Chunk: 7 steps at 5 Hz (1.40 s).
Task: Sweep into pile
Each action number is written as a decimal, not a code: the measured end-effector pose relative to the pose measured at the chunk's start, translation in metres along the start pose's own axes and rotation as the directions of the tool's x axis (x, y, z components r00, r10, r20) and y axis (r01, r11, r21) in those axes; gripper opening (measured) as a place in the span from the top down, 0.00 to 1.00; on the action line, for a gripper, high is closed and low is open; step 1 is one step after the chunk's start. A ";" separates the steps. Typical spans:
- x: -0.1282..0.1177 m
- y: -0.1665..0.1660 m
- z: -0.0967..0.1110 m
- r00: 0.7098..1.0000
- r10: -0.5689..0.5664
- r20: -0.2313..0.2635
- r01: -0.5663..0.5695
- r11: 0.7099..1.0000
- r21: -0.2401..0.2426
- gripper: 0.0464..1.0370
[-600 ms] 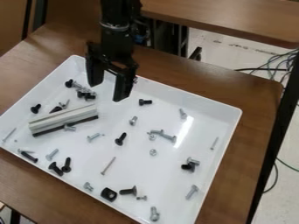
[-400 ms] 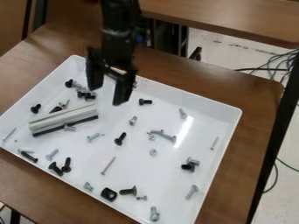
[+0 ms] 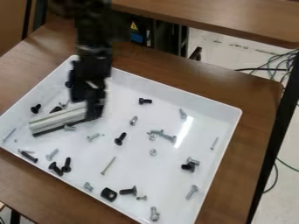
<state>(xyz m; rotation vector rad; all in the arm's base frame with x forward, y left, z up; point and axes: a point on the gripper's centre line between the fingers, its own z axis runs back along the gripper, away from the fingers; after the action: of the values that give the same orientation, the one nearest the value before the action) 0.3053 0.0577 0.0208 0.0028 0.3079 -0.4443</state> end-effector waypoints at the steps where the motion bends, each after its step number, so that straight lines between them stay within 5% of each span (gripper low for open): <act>1: -0.016 0.031 -0.006 0.999 -0.050 0.011 0.050 0.998 0.040 0.04; 3: -0.023 0.070 -0.026 0.991 -0.081 0.111 0.063 0.986 0.156 0.04; 7: -0.019 0.069 -0.067 0.993 -0.058 0.100 0.046 0.992 0.120 0.09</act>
<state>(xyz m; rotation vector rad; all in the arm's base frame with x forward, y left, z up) 0.2988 0.1323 -0.0423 0.0871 0.1798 -0.5121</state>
